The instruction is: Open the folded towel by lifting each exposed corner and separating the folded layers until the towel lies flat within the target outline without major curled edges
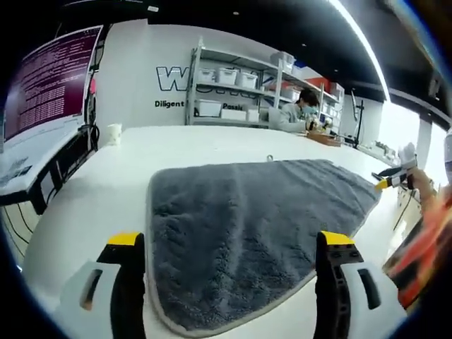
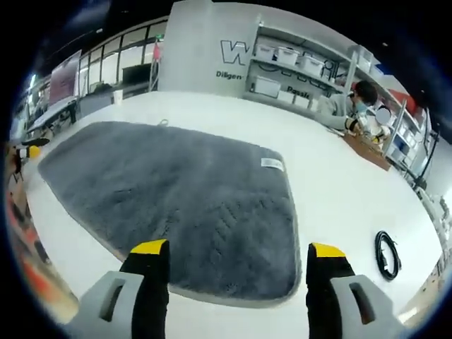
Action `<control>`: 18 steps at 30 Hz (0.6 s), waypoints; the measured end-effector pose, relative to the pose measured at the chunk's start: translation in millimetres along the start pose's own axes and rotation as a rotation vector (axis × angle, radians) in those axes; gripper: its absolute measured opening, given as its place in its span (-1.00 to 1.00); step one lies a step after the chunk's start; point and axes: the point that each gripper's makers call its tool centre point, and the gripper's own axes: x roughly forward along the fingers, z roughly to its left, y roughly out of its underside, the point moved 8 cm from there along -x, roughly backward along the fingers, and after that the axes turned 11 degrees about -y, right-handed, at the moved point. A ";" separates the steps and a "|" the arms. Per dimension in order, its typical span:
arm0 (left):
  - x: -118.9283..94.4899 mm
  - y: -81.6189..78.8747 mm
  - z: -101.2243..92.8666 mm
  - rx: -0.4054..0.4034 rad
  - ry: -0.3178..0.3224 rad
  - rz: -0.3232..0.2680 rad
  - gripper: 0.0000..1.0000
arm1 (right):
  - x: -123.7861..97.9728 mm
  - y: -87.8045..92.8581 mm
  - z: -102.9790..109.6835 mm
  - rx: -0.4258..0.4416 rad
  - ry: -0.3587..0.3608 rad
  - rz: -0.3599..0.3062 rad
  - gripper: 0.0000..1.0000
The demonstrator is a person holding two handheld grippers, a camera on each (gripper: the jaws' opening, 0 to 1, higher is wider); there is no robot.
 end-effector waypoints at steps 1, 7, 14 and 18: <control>3.4 -4.4 0.2 -0.020 0.006 -0.010 0.88 | 2.8 -3.8 -2.0 -0.003 -0.005 -0.006 0.45; 24.8 -25.4 11.5 -0.034 -0.025 -0.066 0.62 | 20.4 -26.6 -14.4 -0.023 -0.024 -0.053 0.24; 60.8 -36.6 42.4 0.011 -0.123 -0.041 0.22 | 47.1 -56.4 -46.7 -0.020 -0.003 -0.113 -0.14; 80.4 -41.0 54.3 0.014 -0.149 -0.044 -0.01 | 63.3 -71.8 -54.8 -0.056 -0.035 -0.145 -0.30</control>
